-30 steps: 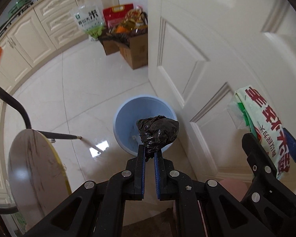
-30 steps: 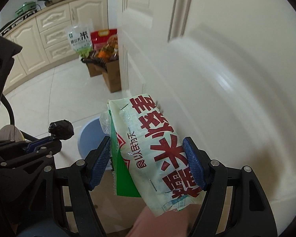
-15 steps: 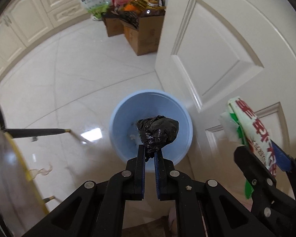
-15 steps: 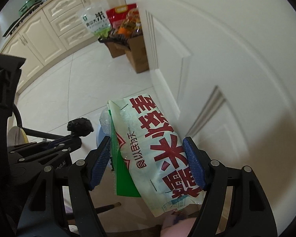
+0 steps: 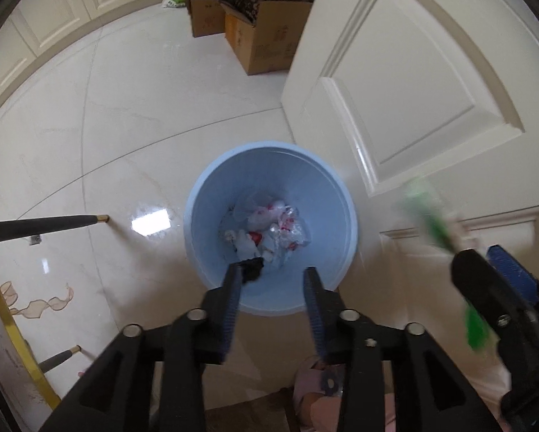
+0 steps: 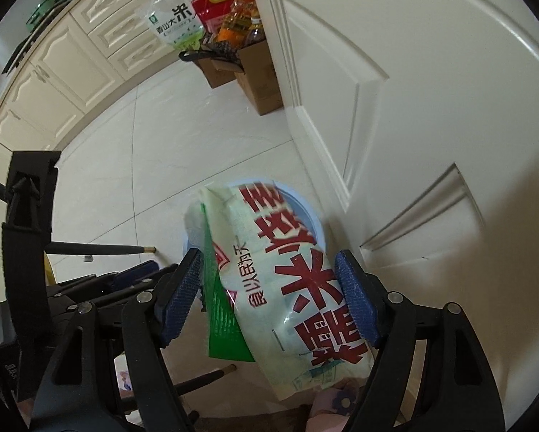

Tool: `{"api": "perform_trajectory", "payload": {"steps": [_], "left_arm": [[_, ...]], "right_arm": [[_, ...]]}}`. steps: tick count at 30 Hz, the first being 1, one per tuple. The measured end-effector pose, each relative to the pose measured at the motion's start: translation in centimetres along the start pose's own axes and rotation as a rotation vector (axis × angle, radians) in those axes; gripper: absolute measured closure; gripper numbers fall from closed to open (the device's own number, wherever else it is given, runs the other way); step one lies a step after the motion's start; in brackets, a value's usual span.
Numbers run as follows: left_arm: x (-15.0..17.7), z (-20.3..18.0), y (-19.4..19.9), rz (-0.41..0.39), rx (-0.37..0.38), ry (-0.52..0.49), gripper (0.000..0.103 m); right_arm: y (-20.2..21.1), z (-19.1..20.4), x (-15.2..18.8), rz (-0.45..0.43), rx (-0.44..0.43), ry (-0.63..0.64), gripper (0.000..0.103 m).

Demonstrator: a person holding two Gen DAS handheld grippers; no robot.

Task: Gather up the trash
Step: 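Open both tools to drop the black bag and rice bag into the bucket, then move both open tools back over the table toward the trash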

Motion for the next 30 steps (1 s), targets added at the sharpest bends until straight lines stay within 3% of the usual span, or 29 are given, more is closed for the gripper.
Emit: {"api": "perform_trajectory", "payload": {"steps": [8, 13, 21, 30], "left_arm": [[0.2, 0.1, -0.1, 0.017, -0.048, 0.016, 0.068], [0.7, -1.1, 0.5, 0.013, -0.094, -0.025, 0.068], [3.0, -3.9, 4.2, 0.01, -0.118, -0.056, 0.068], [8.0, -8.3, 10.7, -0.046, -0.071, -0.15, 0.068]], "right_arm": [[0.7, 0.1, -0.4, 0.0, 0.025, 0.004, 0.027], [2.5, 0.0, 0.1, -0.014, 0.065, 0.02, 0.027], [6.9, 0.1, 1.4, -0.06, 0.15, 0.033, 0.025], [14.3, -1.0, 5.5, -0.108, 0.256, -0.045, 0.025]]}}
Point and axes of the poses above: each gripper's, at about its wrist camera, not at the fingertips, and y roughly against the way its jaws point, z to its left, x to its underside, the point moved 6 cm from there along -y, roughly the way its jaws point, and after that the axes turned 7 degrees about -z, right-handed, at the moved point
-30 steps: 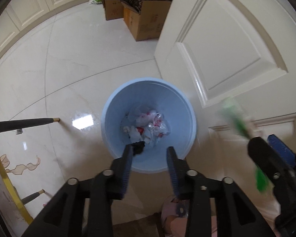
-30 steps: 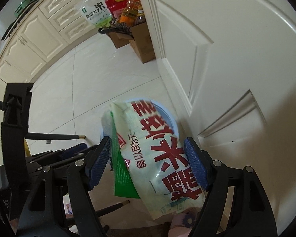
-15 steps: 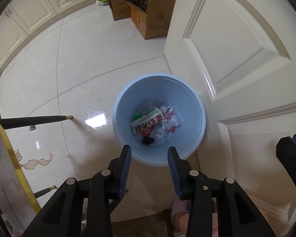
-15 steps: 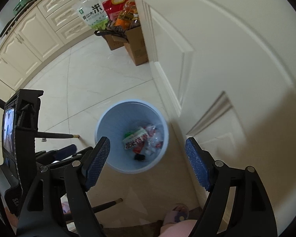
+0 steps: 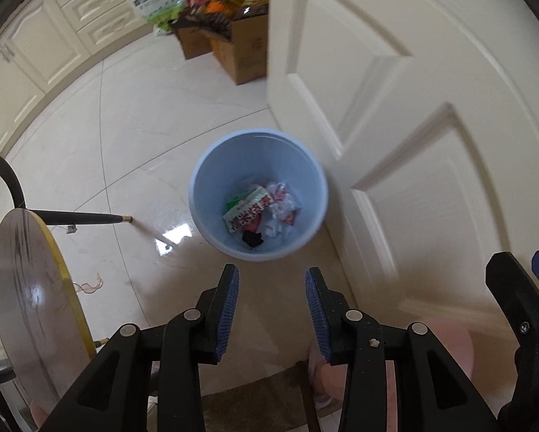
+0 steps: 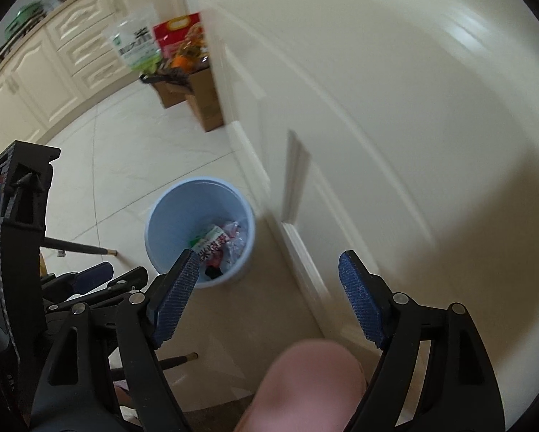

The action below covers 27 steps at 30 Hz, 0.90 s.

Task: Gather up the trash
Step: 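Move both open tools back over the table toward the trash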

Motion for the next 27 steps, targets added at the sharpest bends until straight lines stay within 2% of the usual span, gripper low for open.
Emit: {"api": "perform_trajectory", "payload": {"steps": [4, 9, 16, 19, 22, 25, 27], "left_arm": [[2.2, -0.7, 4.2, -0.032, -0.005, -0.039, 0.068], [5.7, -1.4, 10.7, -0.1, 0.014, -0.073, 0.064], [9.6, -0.1, 20.8, -0.226, 0.017, -0.098, 0.056], [11.3, 1.9, 25.3, -0.291, 0.015, -0.077, 0.05], [13.3, 4.8, 29.2, -0.358, -0.02, -0.028, 0.046], [15.5, 8.0, 32.5, -0.393, -0.025, 0.026, 0.046], [17.1, 10.8, 34.9, -0.427, -0.056, 0.07, 0.046]], "right_arm": [[4.2, -1.1, 1.3, -0.061, 0.038, 0.01, 0.025], [8.9, -2.3, 2.8, -0.098, 0.013, -0.012, 0.021], [16.6, -1.9, 2.9, -0.223, -0.033, 0.01, 0.02], [19.9, -0.6, 2.6, -0.281, -0.081, 0.014, 0.016], [22.4, 1.6, 2.2, -0.327, -0.132, 0.043, 0.012], [24.4, 4.7, 2.0, -0.354, -0.175, 0.088, 0.012], [25.7, 7.0, 2.0, -0.376, -0.216, 0.121, 0.011]]}}
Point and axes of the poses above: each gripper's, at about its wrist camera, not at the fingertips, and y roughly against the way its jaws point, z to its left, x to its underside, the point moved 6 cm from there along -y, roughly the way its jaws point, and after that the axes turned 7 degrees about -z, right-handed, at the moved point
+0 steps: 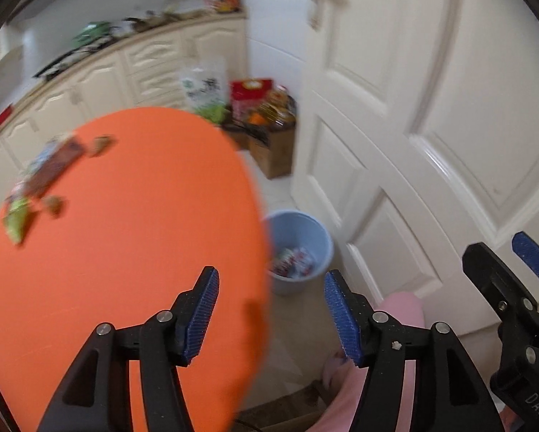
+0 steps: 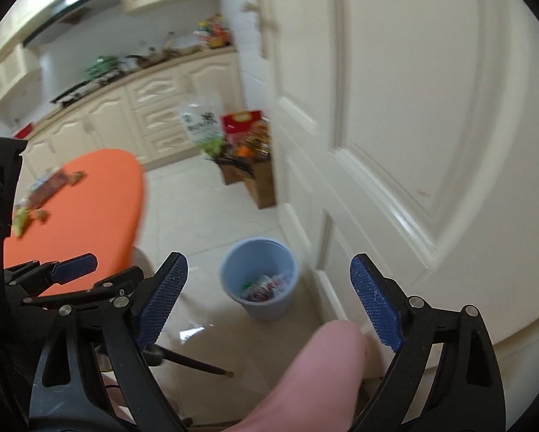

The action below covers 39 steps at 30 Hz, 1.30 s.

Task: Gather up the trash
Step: 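Move both open tools back over the table toward the trash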

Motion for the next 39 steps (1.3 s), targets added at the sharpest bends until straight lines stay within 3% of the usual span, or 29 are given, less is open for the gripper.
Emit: {"api": "perform_trajectory", "payload": {"steps": [7, 13, 20, 31, 39], "left_arm": [[2.1, 9.7, 6.3, -0.063, -0.139, 0.138, 0.039], [4.3, 18.1, 9.9, -0.072, -0.271, 0.269, 0.037], [5.6, 25.2, 9.7, -0.036, -0.369, 0.386, 0.037], [3.3, 33.1, 5.5, 0.043, -0.378, 0.497, 0.037], [2.9, 36.1, 2.1, 0.097, -0.371, 0.531, 0.037]], "right_arm": [[1.0, 9.0, -1.9, -0.056, -0.167, 0.055, 0.009], [-0.6, 16.8, -3.0, -0.051, -0.293, 0.132, 0.009], [-4.3, 25.4, -2.7, 0.012, -0.409, 0.247, 0.009], [-12.1, 35.1, -1.2, 0.129, -0.454, 0.399, 0.009], [-16.3, 37.9, 0.6, 0.201, -0.437, 0.494, 0.009]]}}
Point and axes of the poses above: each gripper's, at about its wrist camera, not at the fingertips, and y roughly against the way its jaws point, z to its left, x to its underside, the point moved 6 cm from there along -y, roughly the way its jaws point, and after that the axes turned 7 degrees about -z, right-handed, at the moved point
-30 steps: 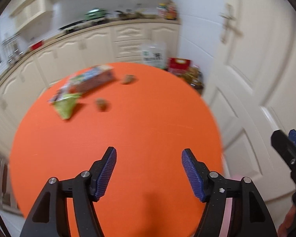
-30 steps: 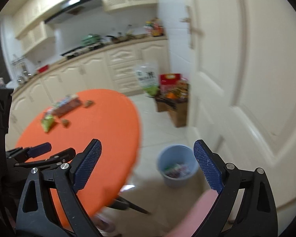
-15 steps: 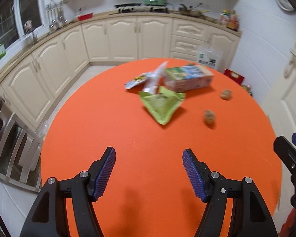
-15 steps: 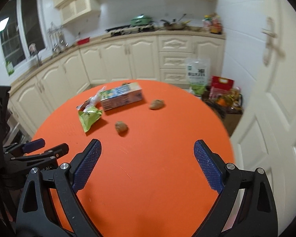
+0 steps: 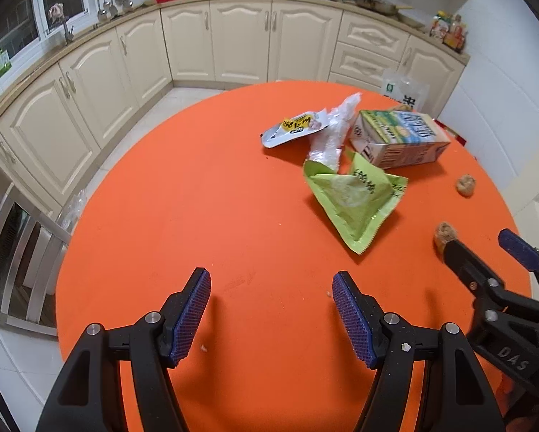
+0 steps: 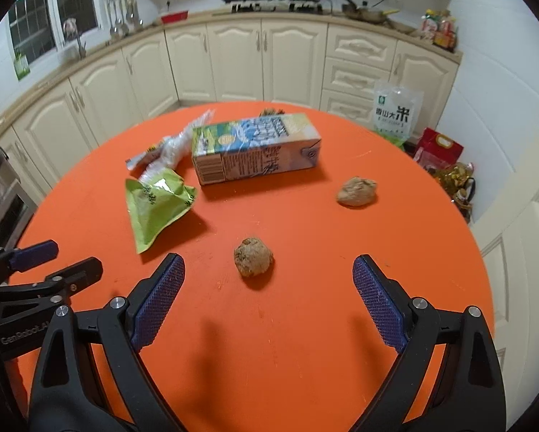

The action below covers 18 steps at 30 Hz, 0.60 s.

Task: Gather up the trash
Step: 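Move both open tools back over the table toward the trash, then grasp the brown lump with the right tool while the left grasps the green wrapper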

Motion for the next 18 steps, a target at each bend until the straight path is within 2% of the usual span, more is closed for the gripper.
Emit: {"api": "perform_trajectory", "payload": {"steps": [2, 3, 5, 6, 7, 8, 10, 18], "left_arm": [[-0.1, -0.2, -0.6, 0.012, 0.003, 0.005, 0.037], [-0.1, -0.3, -0.8, 0.018, 0.005, 0.005, 0.037], [-0.2, -0.8, -1.9, 0.034, 0.004, 0.005, 0.037], [-0.3, -0.9, -2.2, 0.038, 0.002, 0.003, 0.037], [-0.2, -1.1, -2.3, 0.041, 0.0, 0.003, 0.037], [-0.2, -1.2, -2.6, 0.043, -0.008, 0.002, 0.037], [-0.4, -1.7, -2.9, 0.038, -0.017, -0.007, 0.037], [-2.0, -4.0, -4.2, 0.043, 0.039, -0.025, 0.037]], "right_arm": [[-0.5, 0.3, 0.2, 0.009, 0.001, 0.021, 0.012], [-0.8, 0.5, 0.3, 0.013, -0.004, 0.04, 0.019], [-1.4, 0.9, 0.6, 0.031, -0.007, 0.088, 0.043], [-2.1, 1.0, 0.8, 0.056, 0.002, 0.106, 0.069], [-2.2, 1.1, 0.8, 0.042, -0.026, 0.1, 0.078], [-2.4, 1.1, 0.9, 0.043, -0.036, 0.094, 0.081], [-2.7, 0.8, 1.2, 0.038, -0.049, 0.079, 0.081], [-2.1, -1.2, 2.0, 0.032, -0.056, 0.054, 0.081]]}}
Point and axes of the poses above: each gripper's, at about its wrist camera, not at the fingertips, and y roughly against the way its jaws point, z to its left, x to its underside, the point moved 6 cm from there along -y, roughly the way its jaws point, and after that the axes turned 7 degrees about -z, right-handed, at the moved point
